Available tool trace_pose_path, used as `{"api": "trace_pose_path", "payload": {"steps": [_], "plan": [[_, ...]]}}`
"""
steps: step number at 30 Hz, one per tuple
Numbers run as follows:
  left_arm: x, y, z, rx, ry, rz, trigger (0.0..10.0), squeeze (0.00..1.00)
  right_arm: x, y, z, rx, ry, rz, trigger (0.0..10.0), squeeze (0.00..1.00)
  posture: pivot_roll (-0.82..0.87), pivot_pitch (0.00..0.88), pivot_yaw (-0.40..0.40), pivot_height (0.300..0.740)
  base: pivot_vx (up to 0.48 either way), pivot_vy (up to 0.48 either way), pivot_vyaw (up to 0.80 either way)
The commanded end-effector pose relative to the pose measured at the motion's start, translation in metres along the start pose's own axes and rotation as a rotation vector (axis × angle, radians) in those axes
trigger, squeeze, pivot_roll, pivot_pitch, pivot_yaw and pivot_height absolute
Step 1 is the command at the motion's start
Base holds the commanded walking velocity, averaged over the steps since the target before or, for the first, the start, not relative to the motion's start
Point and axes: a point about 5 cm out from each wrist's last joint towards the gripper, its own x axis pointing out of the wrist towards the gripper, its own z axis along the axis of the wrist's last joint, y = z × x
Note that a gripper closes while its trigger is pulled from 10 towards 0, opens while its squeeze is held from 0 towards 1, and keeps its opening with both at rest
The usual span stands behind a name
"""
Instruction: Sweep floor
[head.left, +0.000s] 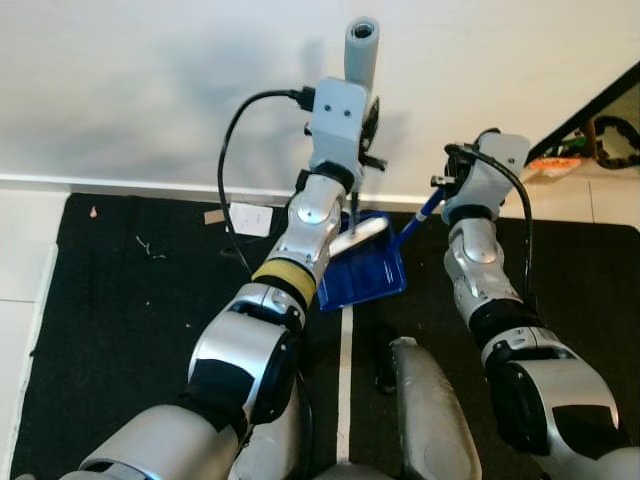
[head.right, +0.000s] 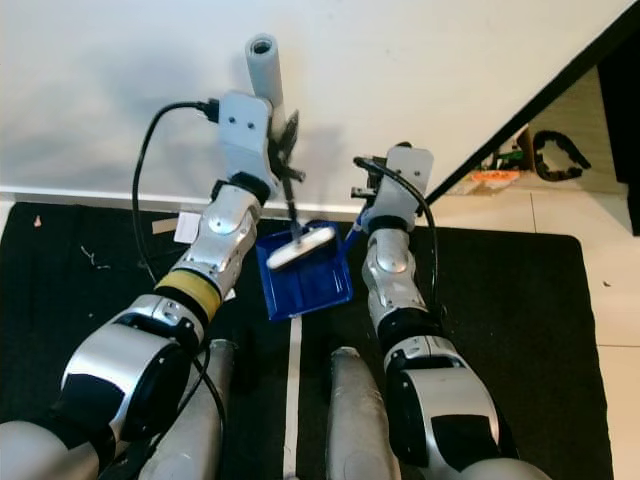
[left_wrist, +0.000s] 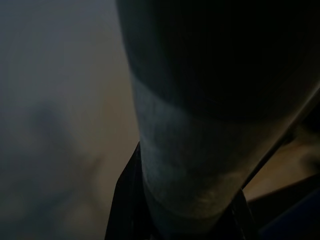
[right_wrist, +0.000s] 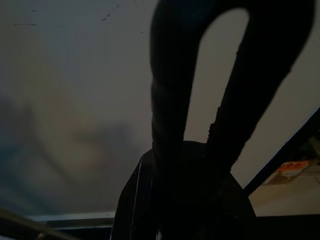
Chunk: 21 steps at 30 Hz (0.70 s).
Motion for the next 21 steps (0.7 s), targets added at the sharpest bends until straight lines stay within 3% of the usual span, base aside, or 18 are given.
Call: {"api": "trace_pose_path", "payload": {"steps": [1, 3, 4, 5, 6, 8, 9, 11, 14, 16, 21], "plan": [[-0.019, 0.023, -0.023, -0.004, 0.098, 0.074, 10.0, 0.00, -0.017, -0.013, -0.036, -0.032, 0.161, -0.029, 10.0, 0.00, 0.00, 0.295, -0.006, 0.740, 0.000, 0.000, 0.00], [-0.038, 0.067, -0.025, 0.005, 0.102, 0.250, 10.0, 0.00, -0.018, -0.016, -0.037, -0.014, 0.170, -0.028, 10.0, 0.00, 0.01, 0.274, -0.021, 0.740, 0.000, 0.000, 0.00], [-0.038, 0.067, -0.025, 0.005, 0.102, 0.250, 10.0, 0.00, -0.018, -0.016, -0.037, -0.014, 0.170, -0.028, 10.0, 0.00, 0.01, 0.274, -0.021, 0.740, 0.000, 0.000, 0.00], [-0.048, 0.090, -0.021, 0.034, 0.085, 0.341, 10.0, 0.00, -0.018, -0.018, -0.038, -0.013, 0.176, -0.029, 10.0, 0.00, 0.01, 0.273, -0.026, 0.740, 0.000, 0.000, 0.00], [-0.048, 0.090, -0.021, 0.034, 0.085, 0.341, 10.0, 0.00, -0.018, -0.018, -0.038, -0.013, 0.176, -0.029, 10.0, 0.00, 0.01, 0.273, -0.026, 0.740, 0.000, 0.000, 0.00], [-0.066, 0.117, -0.018, 0.096, 0.080, 0.440, 10.0, 0.00, -0.019, -0.022, -0.040, -0.013, 0.183, -0.031, 10.0, 0.00, 0.02, 0.264, -0.034, 0.740, 0.000, 0.000, 0.00], [-0.066, 0.117, -0.018, 0.096, 0.080, 0.440, 10.0, 0.00, -0.019, -0.022, -0.040, -0.013, 0.183, -0.031, 10.0, 0.00, 0.02, 0.264, -0.034, 0.740, 0.000, 0.000, 0.00], [-0.085, 0.142, -0.011, 0.162, 0.075, 0.541, 10.0, 0.00, -0.019, -0.024, -0.041, -0.013, 0.188, -0.031, 10.0, 0.00, 0.03, 0.259, -0.040, 0.740, 0.000, 0.000, 0.00], [-0.093, 0.154, -0.005, 0.186, 0.045, 0.600, 10.0, 0.00, -0.019, -0.024, -0.041, -0.014, 0.189, -0.029, 10.0, 0.00, 0.03, 0.256, -0.042, 0.740, 0.000, 0.000, 0.00], [-0.107, 0.173, 0.009, 0.224, -0.033, 0.706, 10.0, 0.00, -0.018, -0.024, -0.041, -0.013, 0.190, -0.023, 10.0, 0.00, 0.03, 0.255, -0.047, 0.740, 0.000, 0.000, 0.00], [-0.117, 0.182, 0.008, 0.250, -0.033, 0.735, 10.0, 0.00, -0.018, -0.022, -0.040, -0.009, 0.191, -0.014, 10.0, 0.00, 0.03, 0.259, -0.052, 0.740, 0.000, 0.000, 0.00]]}}
